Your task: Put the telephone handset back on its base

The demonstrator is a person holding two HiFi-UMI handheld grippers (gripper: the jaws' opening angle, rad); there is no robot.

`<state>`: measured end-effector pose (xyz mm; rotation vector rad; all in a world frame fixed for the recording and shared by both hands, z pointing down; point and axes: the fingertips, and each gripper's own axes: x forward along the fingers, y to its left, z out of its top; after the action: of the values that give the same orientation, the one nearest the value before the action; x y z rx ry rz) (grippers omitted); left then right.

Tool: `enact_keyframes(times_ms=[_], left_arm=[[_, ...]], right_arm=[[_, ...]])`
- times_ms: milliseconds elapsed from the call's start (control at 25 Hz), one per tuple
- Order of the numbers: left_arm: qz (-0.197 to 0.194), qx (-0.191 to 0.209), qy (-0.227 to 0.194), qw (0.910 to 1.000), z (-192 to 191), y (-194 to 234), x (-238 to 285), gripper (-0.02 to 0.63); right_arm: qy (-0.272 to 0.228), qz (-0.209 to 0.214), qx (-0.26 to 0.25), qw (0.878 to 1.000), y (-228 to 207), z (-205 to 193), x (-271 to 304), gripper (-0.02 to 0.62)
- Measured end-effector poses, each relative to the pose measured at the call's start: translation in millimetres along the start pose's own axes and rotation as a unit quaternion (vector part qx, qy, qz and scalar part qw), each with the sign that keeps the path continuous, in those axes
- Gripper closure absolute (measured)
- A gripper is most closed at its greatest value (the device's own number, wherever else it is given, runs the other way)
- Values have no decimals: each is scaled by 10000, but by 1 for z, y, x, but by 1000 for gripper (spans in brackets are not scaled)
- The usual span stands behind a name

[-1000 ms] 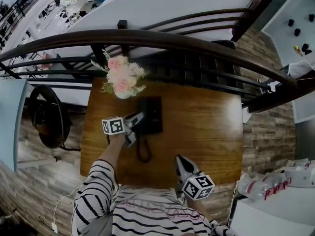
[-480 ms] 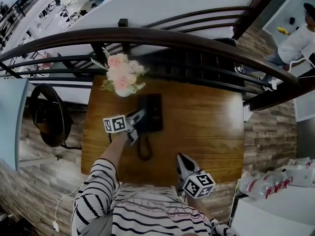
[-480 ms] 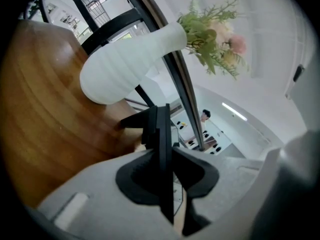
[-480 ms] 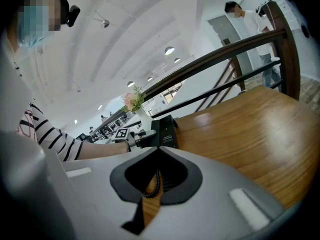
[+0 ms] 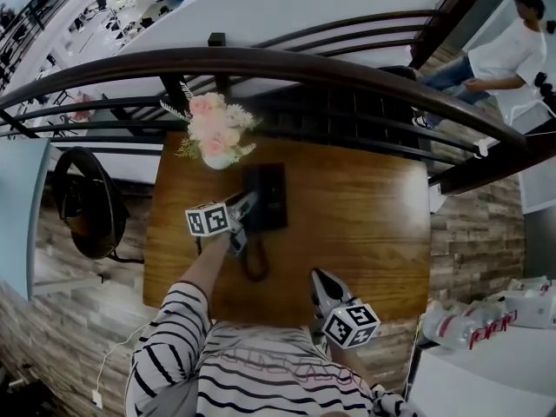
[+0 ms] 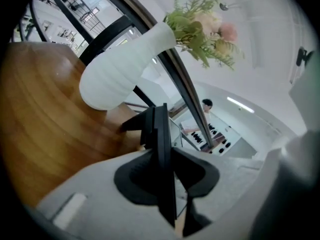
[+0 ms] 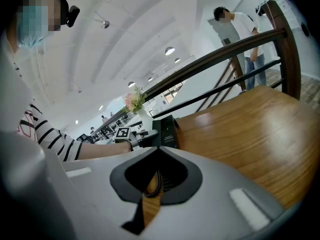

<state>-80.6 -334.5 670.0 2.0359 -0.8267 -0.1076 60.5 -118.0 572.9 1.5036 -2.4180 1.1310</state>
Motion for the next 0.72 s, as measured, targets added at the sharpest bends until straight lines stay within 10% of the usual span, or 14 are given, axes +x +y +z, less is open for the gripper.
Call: enact_keyframes(times_ms=[720], left_arm=[[319,461,119,9984,-6,-4,-5,440]], right_arm=[[3,15,79,10000,-2,-6,-14,597]])
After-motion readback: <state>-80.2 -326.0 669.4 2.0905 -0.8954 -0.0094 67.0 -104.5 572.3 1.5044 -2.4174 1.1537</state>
